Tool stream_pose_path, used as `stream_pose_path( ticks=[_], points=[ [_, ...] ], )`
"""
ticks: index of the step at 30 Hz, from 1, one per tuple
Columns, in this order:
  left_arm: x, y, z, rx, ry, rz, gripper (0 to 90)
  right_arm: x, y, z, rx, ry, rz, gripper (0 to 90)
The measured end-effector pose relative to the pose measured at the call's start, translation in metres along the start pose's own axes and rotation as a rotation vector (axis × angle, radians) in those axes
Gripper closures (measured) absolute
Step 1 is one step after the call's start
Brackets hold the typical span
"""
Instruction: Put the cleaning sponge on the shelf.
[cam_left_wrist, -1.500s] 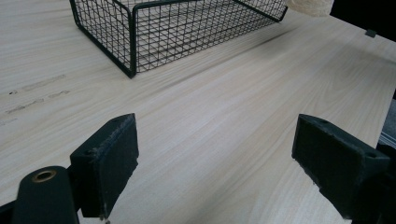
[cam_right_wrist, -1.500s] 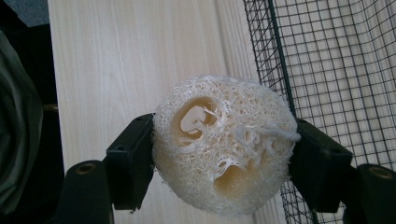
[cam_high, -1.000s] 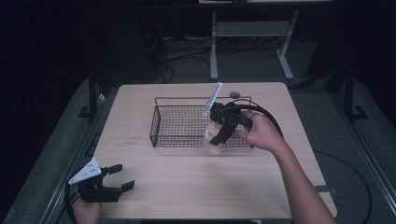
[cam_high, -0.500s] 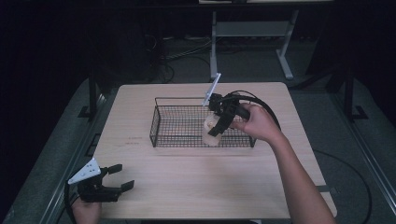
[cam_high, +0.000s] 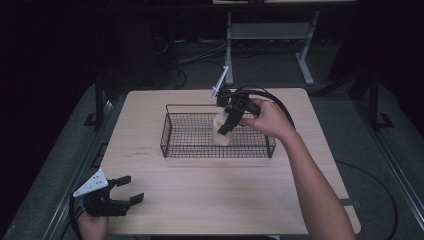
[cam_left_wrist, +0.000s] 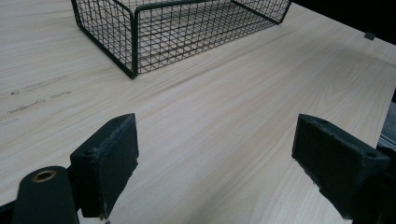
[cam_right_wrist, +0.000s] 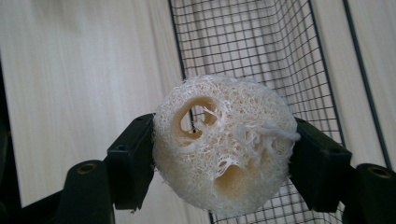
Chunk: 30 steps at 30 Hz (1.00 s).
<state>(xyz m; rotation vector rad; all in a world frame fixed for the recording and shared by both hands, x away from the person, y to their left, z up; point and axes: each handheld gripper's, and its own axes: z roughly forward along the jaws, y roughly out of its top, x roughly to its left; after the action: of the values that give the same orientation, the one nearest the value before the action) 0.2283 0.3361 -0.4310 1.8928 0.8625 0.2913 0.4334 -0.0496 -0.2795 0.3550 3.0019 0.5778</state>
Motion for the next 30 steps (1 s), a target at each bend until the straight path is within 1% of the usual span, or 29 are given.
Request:
stream_pose_path(
  ticks=[1, 2, 3, 5, 8, 11, 13, 14, 15, 16, 19, 21, 26, 29, 30],
  points=[
    [0.000, 0.000, 0.000, 0.001, 0.000, 0.002, 13.4, -0.002, 0.001, 0.001, -0.004, 0.000, 0.006, 30.2],
    [0.000, 0.000, -0.001, 0.001, 0.000, 0.002, 13.4, -0.006, 0.001, 0.003, -0.008, 0.010, 0.008, 30.2],
    [0.000, 0.000, -0.001, 0.000, 0.001, 0.001, 13.4, -0.006, 0.001, 0.003, -0.008, 0.010, 0.008, 30.2],
    [0.000, 0.000, -0.001, -0.001, 0.001, -0.001, 13.4, -0.010, 0.001, 0.007, -0.001, 0.008, 0.022, 30.2],
    [0.001, -0.001, -0.001, -0.003, 0.001, -0.003, 13.4, -0.014, -0.001, 0.009, 0.001, 0.002, 0.033, 30.2],
    [0.001, -0.001, -0.002, -0.004, 0.001, -0.004, 13.4, -0.019, -0.002, 0.010, -0.011, -0.012, 0.047, 30.2],
    [0.001, -0.001, -0.002, -0.005, 0.000, -0.005, 13.4, -0.021, -0.003, 0.010, -0.015, -0.017, 0.047, 30.2],
    [0.001, -0.001, -0.001, -0.003, 0.000, -0.006, 13.4, -0.025, -0.003, 0.012, -0.017, -0.025, 0.059, 30.2],
    [0.001, -0.001, -0.001, -0.003, 0.000, -0.006, 13.4, -0.025, -0.003, 0.012, -0.017, -0.025, 0.059, 30.2],
    [0.001, -0.001, -0.001, -0.003, -0.001, -0.005, 13.4, -0.028, -0.004, 0.016, -0.007, -0.026, 0.070, 30.2],
    [0.001, -0.001, -0.002, -0.002, -0.001, -0.003, 13.4, -0.030, -0.004, 0.020, 0.006, -0.031, 0.070, 30.3],
    [0.001, -0.001, -0.002, -0.003, 0.001, -0.006, 13.4, -0.032, -0.004, 0.025, 0.015, -0.029, 0.079, 30.3],
    [0.000, -0.001, -0.002, -0.004, 0.000, -0.006, 13.4, -0.040, -0.004, 0.032, 0.020, -0.033, 0.099, 30.2],
    [0.000, -0.001, -0.001, -0.006, -0.002, -0.009, 13.4, -0.042, -0.004, 0.035, 0.025, -0.037, 0.102, 30.2],
    [0.000, -0.001, -0.001, -0.009, -0.002, -0.009, 13.4, -0.046, -0.005, 0.039, 0.029, -0.031, 0.118, 30.2]
  ],
)
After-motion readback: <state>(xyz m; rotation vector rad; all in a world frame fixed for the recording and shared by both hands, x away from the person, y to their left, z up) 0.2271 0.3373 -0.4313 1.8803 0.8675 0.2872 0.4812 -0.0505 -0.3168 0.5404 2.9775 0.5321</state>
